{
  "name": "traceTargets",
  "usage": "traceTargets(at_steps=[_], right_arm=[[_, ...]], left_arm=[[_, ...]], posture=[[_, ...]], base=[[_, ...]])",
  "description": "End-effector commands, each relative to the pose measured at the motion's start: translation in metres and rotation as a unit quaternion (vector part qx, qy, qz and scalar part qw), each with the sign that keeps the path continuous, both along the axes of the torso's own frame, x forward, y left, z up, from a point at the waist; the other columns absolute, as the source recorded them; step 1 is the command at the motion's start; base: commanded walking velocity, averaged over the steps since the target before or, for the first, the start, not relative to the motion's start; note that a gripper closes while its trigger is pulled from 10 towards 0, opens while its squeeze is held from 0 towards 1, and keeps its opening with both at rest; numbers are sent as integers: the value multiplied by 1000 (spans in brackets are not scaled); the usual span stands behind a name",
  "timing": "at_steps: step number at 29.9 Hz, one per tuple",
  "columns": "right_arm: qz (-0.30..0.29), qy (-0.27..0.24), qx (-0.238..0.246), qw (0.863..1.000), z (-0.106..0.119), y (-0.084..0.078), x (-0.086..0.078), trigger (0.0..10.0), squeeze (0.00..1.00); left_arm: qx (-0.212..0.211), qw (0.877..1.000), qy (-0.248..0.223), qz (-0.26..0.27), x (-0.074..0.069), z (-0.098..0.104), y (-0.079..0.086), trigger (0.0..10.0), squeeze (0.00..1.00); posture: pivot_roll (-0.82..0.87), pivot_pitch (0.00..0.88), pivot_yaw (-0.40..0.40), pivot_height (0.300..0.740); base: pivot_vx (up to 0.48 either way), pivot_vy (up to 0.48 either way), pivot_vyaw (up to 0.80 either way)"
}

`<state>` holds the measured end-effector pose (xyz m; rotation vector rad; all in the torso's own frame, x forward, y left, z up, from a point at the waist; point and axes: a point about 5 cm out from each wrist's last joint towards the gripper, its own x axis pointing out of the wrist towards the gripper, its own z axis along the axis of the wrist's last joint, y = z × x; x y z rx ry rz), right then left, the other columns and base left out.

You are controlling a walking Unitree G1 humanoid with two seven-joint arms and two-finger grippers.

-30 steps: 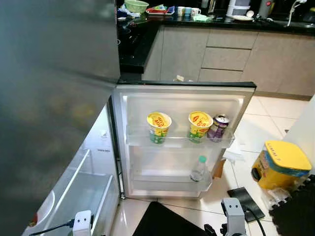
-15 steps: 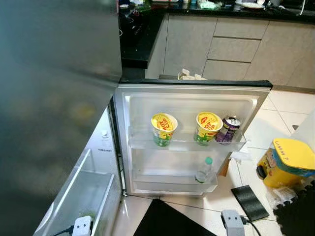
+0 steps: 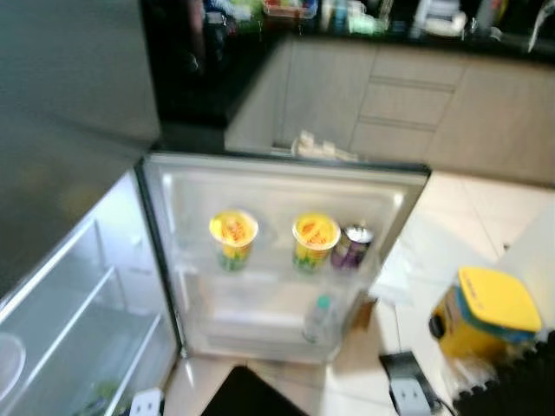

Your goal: Restocking fridge

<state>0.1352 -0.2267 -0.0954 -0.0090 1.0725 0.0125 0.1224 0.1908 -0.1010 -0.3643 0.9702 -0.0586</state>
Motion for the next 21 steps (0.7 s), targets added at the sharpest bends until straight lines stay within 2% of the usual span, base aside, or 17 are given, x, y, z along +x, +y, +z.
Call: traceTargets(at_steps=[1, 11, 21], right_arm=[[-1, -3, -7, 1000, 2, -3, 4, 10000, 0], [6, 4, -12, 1000, 1, -3, 1, 10000, 0], [9, 4, -13, 1000, 1, -4, 2, 10000, 0]], left_arm=[[1, 1000, 13, 3, -5, -2, -2, 10000, 0], [-2, 1000, 13, 7, -7, -3, -3, 10000, 0], [-17, 1000, 10, 3, -6, -3, -6, 10000, 0]], posture=[[-44, 0, -31, 740], [-44, 0, -31, 740], [-45, 0, -33, 740]], base=[[0, 0, 0], [0, 0, 0], [0, -475, 0]])
